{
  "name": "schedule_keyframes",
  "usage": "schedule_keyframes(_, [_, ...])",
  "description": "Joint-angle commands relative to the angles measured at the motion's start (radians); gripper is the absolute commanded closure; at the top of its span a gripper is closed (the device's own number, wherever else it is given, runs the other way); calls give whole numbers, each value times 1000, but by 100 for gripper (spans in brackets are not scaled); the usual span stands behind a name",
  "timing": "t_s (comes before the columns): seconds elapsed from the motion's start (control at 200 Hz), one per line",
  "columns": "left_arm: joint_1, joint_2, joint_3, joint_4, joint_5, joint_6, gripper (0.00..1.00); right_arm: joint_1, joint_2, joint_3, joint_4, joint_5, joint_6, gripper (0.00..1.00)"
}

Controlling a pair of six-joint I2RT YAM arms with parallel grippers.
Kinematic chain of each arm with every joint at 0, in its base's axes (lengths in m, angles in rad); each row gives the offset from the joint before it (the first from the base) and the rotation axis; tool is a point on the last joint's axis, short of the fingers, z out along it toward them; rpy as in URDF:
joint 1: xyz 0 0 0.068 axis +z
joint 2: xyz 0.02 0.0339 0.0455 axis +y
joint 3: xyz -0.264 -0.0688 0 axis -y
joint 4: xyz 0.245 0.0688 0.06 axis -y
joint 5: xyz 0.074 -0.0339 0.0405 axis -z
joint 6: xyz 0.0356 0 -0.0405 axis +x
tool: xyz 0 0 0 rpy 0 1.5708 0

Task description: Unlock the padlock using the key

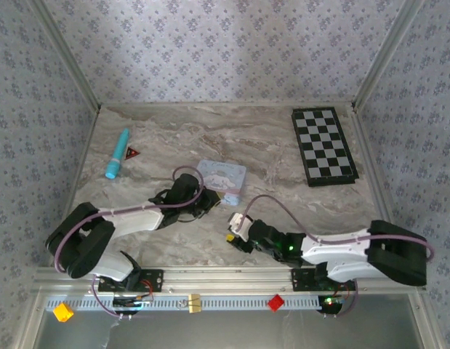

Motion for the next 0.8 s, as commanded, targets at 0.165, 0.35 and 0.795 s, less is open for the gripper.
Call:
schedule_keyframes(0.165, [61,-196,-131,-107,-65,-16,100,17,239,62,349,97,-305,41])
schedule_keyframes(0.35, [74,-216,-156,-57,-1,33,100,26,388,133,446,46,-327,40])
schedule_keyframes(0.795, [94,-245,-213,-38,26,31,100,59,634,193,770,211,-381,50])
